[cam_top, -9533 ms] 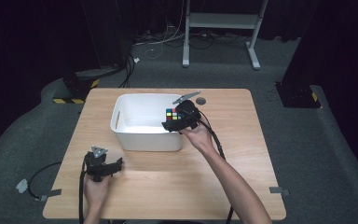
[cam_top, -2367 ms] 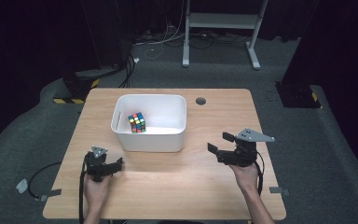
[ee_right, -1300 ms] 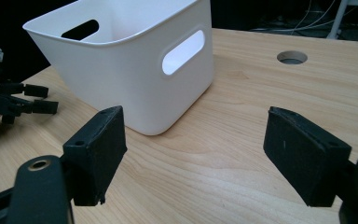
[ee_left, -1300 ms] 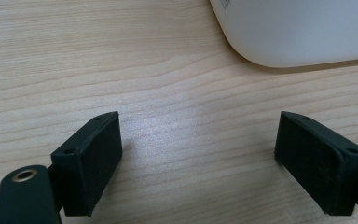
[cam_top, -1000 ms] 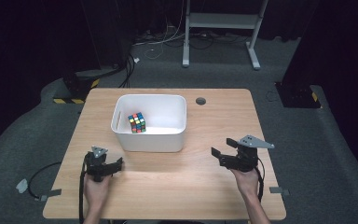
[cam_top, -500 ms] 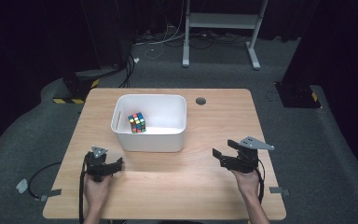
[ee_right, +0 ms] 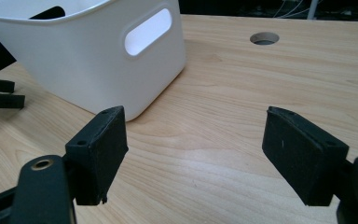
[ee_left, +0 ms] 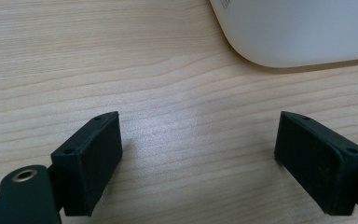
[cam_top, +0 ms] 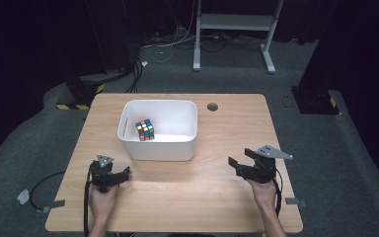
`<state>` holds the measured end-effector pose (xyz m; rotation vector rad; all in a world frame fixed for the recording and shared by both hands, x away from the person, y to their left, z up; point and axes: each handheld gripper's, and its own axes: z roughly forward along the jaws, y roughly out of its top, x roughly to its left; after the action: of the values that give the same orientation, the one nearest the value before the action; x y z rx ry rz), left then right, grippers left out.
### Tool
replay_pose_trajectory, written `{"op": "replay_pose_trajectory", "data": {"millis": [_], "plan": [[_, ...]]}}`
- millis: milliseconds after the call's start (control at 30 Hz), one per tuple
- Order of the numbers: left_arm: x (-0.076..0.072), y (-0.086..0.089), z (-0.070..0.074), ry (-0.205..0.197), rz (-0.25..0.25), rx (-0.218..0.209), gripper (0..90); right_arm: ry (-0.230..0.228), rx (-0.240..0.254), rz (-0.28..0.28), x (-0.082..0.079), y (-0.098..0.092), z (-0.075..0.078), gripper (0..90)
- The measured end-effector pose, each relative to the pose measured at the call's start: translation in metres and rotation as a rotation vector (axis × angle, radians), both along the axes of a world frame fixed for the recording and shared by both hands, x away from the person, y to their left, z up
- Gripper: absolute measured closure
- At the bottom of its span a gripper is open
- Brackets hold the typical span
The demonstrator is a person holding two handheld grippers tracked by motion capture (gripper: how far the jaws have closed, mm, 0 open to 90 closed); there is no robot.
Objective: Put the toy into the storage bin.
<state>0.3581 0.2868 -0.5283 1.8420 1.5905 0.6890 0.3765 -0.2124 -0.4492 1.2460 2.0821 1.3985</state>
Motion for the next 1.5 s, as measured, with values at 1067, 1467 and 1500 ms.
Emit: {"op": "replay_pose_trajectory", "data": {"millis": [1067,1467,1500], "plan": [[0.0,0.0,0.0,0.0,0.0,0.0,15.0,0.03,-0.078,-0.083,0.01,-0.008,-0.023,22.7],[0.0,0.0,0.0,0.0,0.0,0.0,15.1,0.053,-0.103,-0.098,0.017,-0.007,-0.032,22.9],[0.0,0.0,0.0,-0.001,0.001,0.0,15.1,0.052,-0.106,-0.097,0.017,-0.007,-0.032,22.9]]}}
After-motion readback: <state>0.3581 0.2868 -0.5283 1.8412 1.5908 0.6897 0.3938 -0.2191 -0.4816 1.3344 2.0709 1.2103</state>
